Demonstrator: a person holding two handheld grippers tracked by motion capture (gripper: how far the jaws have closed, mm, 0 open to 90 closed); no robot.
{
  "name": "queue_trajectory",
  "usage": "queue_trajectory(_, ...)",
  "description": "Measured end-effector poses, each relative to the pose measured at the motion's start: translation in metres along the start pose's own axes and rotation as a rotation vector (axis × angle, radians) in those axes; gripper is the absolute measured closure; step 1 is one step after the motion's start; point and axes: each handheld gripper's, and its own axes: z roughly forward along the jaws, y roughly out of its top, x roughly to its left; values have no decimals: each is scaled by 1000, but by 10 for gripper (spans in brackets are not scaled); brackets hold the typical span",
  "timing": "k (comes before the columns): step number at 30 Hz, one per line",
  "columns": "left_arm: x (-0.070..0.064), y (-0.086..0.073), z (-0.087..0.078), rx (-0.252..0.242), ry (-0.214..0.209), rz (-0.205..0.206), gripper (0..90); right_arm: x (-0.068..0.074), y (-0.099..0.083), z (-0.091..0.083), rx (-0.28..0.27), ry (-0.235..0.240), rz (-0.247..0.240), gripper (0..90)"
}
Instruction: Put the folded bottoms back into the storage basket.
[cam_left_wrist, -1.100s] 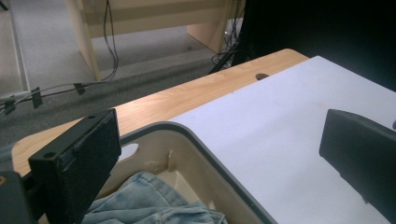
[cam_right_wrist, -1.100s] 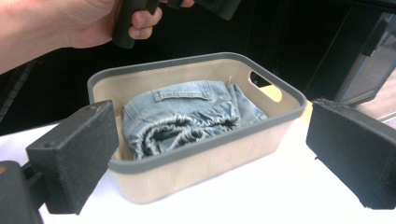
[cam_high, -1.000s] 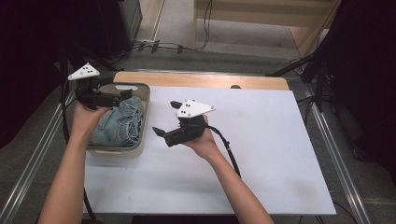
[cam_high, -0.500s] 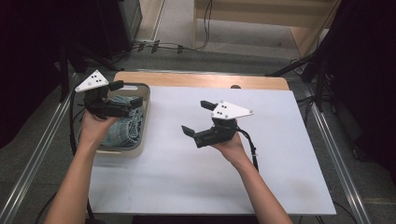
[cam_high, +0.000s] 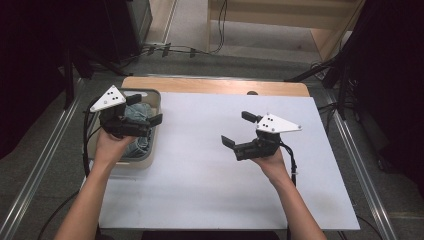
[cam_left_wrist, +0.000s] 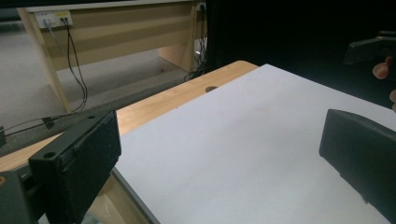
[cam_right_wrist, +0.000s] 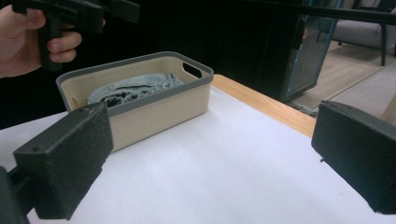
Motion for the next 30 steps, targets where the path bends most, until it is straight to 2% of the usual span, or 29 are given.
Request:
queue_trajectory(2, -4, -2, 0, 2, -9, 8, 0, -1, -1, -4, 3, -7, 8, 0)
queue_trajectory(12, -27, -13, -3, -1, -40, 27, 0, 0, -10, -28, 14, -71, -23, 0)
queue_trajectory(18, -33, -23, -8, -14, -51, 5, 0, -1, -13, -43, 16, -111, -51, 0)
queue_trajectory(23, -34, -33, -11, -18, -50, -14, 0, -4, -20, -56, 7, -134, -34, 0)
queue_trajectory(30, -40, -45, -10, -11, -42, -9, 0, -9, -33, -70, 2, -165, -1, 0)
